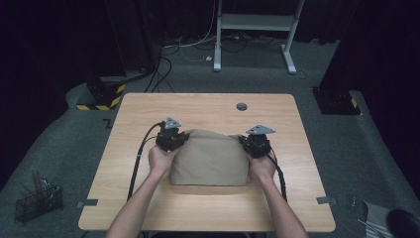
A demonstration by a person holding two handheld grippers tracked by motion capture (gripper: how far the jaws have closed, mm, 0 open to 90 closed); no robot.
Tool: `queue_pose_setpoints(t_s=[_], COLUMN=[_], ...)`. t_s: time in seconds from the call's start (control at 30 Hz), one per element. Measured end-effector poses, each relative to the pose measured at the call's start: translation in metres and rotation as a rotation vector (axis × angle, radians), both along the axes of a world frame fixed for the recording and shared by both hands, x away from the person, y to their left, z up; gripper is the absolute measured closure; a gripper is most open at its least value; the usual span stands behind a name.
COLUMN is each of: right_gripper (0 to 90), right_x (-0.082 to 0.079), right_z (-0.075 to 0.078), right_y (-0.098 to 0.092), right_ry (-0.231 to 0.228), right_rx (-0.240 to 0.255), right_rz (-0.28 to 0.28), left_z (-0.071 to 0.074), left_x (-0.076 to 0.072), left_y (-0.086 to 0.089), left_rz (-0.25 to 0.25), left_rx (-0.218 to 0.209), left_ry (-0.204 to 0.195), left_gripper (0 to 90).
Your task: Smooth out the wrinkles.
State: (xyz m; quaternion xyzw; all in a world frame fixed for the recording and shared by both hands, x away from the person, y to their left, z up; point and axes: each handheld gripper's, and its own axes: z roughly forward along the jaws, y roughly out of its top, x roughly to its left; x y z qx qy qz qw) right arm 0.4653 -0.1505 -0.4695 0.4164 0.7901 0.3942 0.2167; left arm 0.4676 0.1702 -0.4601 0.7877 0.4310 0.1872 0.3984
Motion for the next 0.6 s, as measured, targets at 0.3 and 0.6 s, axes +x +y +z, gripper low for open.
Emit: queue_pose_setpoints(t_s=[0.3, 0.6], right_gripper=[87.5, 87.2], right_x=[0.0044, 0.009], right_z=[-0.0031, -0.0089], right_y=[0.0009, 0.0019], right_ry=[0.021, 0.042], right_rx=[-0.003, 0.003], right_rz=[-0.002, -0.009], left_z=[-0.0038, -0.0099], left_x=[0.0034, 0.0062], left_y=[0.0008, 0.0], left_rz=[0.007, 0.02], left_rx=[-0.007, 0.011], left_ry=[0.018, 0.03], left_gripper=[84.1, 83.7])
